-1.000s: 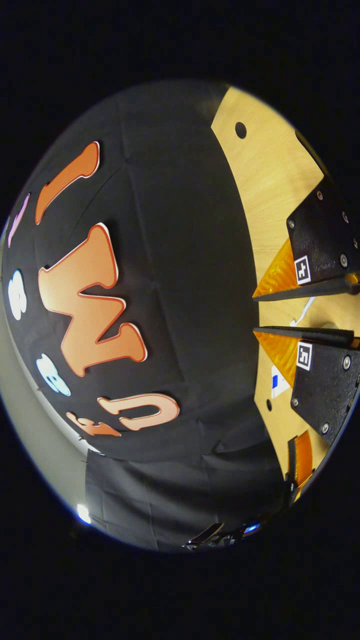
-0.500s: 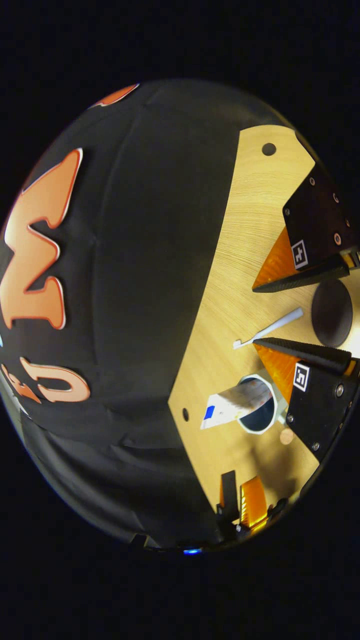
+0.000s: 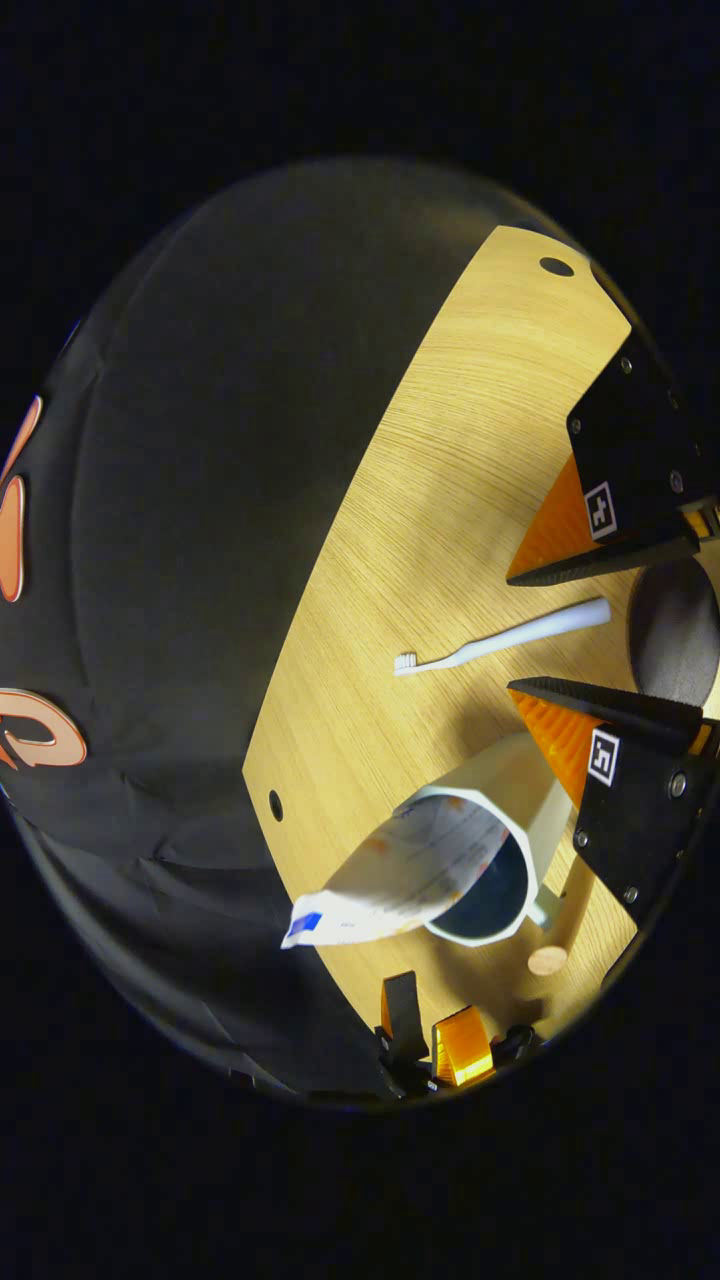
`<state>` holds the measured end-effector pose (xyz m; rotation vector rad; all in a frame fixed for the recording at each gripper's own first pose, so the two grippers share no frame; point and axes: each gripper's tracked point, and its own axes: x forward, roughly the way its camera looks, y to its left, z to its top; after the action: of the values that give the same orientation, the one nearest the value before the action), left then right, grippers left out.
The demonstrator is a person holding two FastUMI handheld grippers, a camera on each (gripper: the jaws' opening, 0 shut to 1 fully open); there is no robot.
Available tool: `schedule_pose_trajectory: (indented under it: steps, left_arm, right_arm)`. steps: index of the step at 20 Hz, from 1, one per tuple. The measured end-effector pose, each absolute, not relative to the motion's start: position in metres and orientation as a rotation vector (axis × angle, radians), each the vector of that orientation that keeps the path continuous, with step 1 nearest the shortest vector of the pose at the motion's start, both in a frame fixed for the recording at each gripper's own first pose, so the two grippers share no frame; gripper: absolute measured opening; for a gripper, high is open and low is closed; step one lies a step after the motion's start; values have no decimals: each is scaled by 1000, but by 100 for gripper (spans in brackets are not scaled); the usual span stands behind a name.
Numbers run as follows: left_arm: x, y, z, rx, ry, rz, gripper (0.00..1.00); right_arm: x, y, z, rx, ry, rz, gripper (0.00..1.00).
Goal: Put the toothbrush and toothpaste on the desktop into the cup, then pick up the cup and place it on the coaster on the desktop.
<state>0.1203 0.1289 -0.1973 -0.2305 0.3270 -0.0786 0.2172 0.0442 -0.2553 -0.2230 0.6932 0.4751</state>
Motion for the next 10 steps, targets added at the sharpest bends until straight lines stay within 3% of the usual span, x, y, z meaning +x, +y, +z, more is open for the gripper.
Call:
schedule_pose_trajectory:
  steps: [5, 6, 7, 9, 10]
  left_arm:
    - [122, 130, -211, -244, 356, -79, 97]
    - [122, 131, -212, -242, 358, -78, 97]
    - [122, 132, -212, -244, 358, -76, 97]
    - [122, 130, -214, -249, 361, -79, 97]
    - [123, 130, -214, -252, 364, -81, 97]
  right_arm:
    - [227, 51, -275, -187, 714, 480, 54]
    - [232, 54, -277, -166, 706, 479, 46]
    - [237, 51, -277, -165, 699, 461, 46]
    - [242, 42, -282, -138, 718, 414, 25]
    - [241, 42, -280, -115, 736, 406, 9]
